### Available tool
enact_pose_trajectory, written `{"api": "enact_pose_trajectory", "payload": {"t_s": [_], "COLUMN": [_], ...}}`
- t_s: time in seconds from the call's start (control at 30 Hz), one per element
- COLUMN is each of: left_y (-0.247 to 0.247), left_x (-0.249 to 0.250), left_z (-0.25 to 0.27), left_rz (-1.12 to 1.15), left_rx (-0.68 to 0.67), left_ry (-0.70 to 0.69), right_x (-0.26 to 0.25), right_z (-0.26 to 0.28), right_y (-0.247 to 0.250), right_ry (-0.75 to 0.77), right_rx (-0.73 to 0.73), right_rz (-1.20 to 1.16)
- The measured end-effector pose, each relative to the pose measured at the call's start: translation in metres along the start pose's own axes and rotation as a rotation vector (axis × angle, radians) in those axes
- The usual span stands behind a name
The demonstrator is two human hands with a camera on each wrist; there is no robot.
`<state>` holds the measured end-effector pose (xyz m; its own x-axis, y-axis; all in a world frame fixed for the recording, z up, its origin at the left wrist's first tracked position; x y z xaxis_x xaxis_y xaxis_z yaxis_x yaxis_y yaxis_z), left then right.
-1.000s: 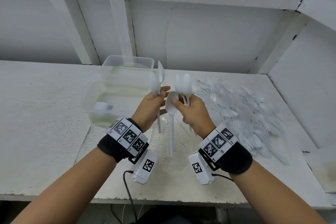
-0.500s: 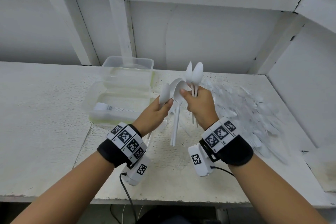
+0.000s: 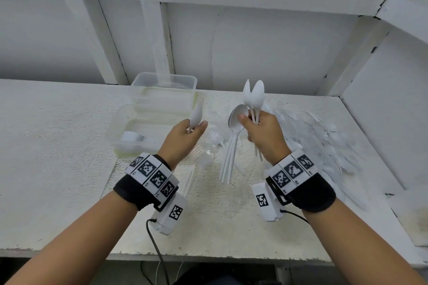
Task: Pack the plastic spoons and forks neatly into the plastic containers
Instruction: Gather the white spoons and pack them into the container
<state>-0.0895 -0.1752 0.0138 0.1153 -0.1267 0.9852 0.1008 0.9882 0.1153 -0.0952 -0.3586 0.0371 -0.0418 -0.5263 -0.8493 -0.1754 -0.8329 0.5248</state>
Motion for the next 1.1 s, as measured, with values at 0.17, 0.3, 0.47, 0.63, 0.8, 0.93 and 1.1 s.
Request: {"api": "enact_pose_trajectory", "payload": {"t_s": [0.17, 0.3, 0.47, 0.63, 0.8, 0.93, 1.1], "left_y": [-0.015, -0.026, -0.032, -0.034, -0.038, -0.035, -0.030], "left_x": [-0.004, -0.005, 0.002, 0.000, -0.003, 0.000, 0.002], "left_z": [0.000, 0.005, 0.016, 0.021, 0.020, 0.021, 0.018], "left_rz": [0.217, 0.293, 0.426, 0.458, 0.483, 0.578, 0.632], "left_rx": [-0.103, -0.113, -0.229, -0.315, -0.405, -0.531, -0.558], "left_ry": [0.197, 0.164, 0.187, 0.248, 0.301, 0.376, 0.425], "right_x": [-0.007, -0.006, -0.004, 0.002, 0.002, 0.004, 0.005], "right_z": [0.007, 0.010, 0.010, 0.006, 0.002, -0.002, -0.005], "right_y": [-0.004, -0.012, -0.018, -0.023, -0.025, -0.023, -0.020], "right_ry": [0.038, 0.041, 0.055, 0.060, 0.055, 0.057, 0.042], "right_rx": [-0.051, -0.072, -0.054, -0.028, -0.073, -0.101, -0.140], "right_rz": [-0.003, -0.013, -0.005, 0.010, -0.020, -0.031, -0.052]}}
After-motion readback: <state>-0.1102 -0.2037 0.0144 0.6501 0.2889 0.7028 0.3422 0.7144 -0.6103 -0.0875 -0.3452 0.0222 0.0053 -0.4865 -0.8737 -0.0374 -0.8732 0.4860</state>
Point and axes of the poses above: each hand's wrist, its own z-axis away from the middle knuckle, its own y-axis out of the back of the hand, x = y × z, the point moved 2 cm from there along -z, towards the middle knuckle, and after that the axes turned 13 degrees about z, right-handed, at the moved point
